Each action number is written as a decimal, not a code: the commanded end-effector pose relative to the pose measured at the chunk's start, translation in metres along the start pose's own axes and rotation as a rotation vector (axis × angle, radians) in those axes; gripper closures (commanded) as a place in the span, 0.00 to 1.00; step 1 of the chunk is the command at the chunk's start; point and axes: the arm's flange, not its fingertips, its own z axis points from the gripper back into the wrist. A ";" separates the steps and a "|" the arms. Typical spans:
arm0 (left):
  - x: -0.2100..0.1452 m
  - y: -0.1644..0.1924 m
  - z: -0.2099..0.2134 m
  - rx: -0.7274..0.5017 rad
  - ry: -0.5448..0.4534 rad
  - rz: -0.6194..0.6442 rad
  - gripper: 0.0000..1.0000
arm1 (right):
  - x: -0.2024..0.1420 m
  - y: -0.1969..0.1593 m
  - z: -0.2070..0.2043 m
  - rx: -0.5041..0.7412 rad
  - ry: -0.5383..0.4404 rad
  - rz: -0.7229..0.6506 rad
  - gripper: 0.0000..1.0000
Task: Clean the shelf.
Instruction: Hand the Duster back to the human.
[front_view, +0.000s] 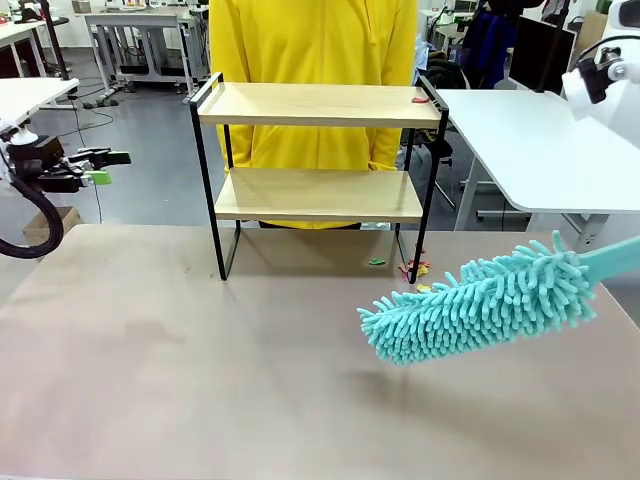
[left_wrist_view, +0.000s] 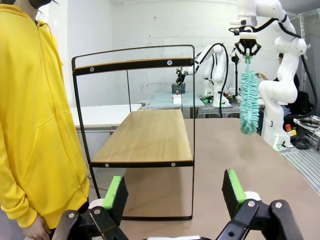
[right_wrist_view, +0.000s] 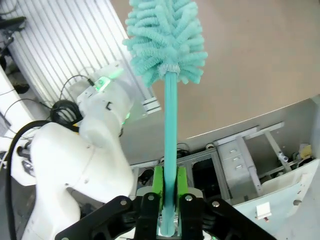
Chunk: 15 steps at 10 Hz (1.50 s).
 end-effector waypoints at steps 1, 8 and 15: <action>0.036 -0.049 -0.021 -0.030 0.040 0.011 0.00 | 0.008 -0.057 0.003 -0.067 -0.095 0.069 0.87; 0.069 -0.220 -0.117 0.185 0.231 0.117 0.00 | 0.039 -0.101 -0.047 -0.129 -0.580 0.330 0.87; 0.059 -0.230 -0.157 0.220 0.158 0.101 0.00 | 0.030 -0.088 -0.056 -0.064 -0.678 0.412 0.87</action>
